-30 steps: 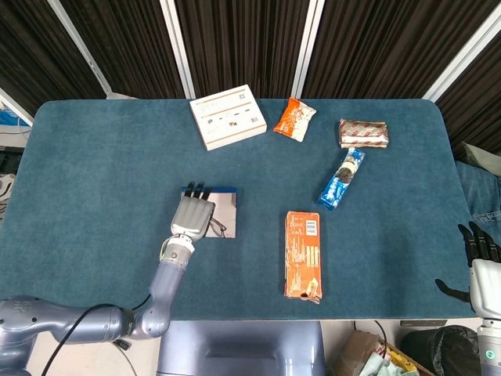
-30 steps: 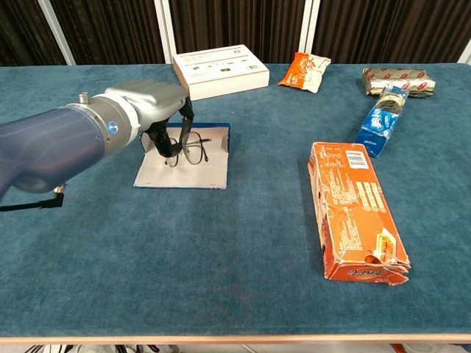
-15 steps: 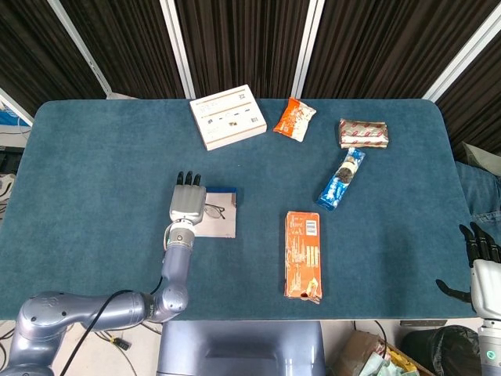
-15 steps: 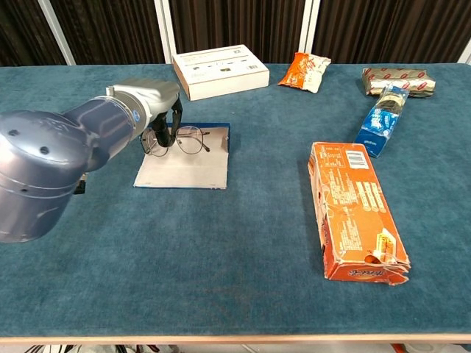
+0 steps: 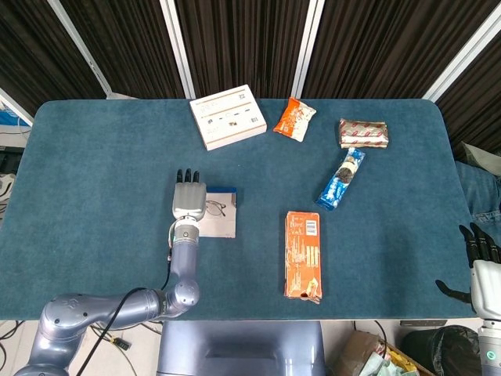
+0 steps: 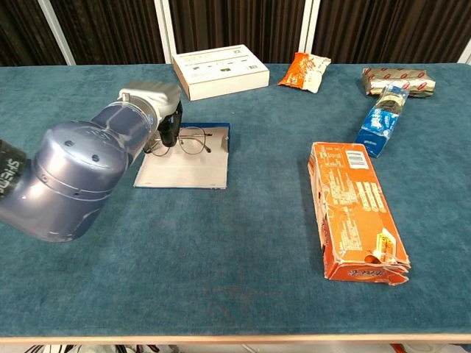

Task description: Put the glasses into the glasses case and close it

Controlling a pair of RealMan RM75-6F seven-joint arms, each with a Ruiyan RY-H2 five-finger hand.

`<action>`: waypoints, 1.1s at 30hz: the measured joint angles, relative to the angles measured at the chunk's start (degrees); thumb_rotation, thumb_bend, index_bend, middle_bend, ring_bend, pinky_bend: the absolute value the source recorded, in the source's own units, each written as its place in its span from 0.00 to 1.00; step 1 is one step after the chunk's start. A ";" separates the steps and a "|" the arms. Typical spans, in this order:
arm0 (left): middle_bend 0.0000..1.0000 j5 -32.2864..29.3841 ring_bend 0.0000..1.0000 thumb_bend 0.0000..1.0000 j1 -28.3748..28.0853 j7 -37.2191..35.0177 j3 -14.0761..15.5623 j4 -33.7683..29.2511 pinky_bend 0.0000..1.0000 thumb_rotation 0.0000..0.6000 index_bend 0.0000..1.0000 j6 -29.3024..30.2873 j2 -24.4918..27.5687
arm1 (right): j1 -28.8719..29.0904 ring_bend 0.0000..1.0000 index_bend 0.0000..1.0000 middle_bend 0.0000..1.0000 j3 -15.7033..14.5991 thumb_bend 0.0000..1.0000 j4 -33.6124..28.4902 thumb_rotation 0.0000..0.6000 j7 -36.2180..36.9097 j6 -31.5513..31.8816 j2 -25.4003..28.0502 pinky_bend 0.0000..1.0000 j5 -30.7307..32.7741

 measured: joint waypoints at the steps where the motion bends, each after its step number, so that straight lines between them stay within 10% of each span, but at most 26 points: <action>1: 0.12 0.02 0.00 0.40 -0.22 -0.03 -0.22 0.79 0.00 1.00 0.61 0.07 -0.38 | 0.00 0.10 0.05 0.00 -0.01 0.13 -0.01 1.00 0.00 0.00 0.00 0.16 -0.02; 19: 0.10 0.48 0.00 0.34 -2.95 -0.98 -3.65 11.25 0.00 1.00 0.53 -1.71 -6.36 | -0.07 0.10 0.05 0.00 -0.08 0.13 -0.24 1.00 0.11 -0.15 0.13 0.16 0.13; 33: 0.06 2.12 0.00 0.30 -3.32 -0.77 -5.14 12.51 0.00 1.00 0.20 -1.31 -8.23 | -0.07 0.10 0.05 0.00 0.03 0.13 -0.44 1.00 0.14 -0.21 0.14 0.16 0.41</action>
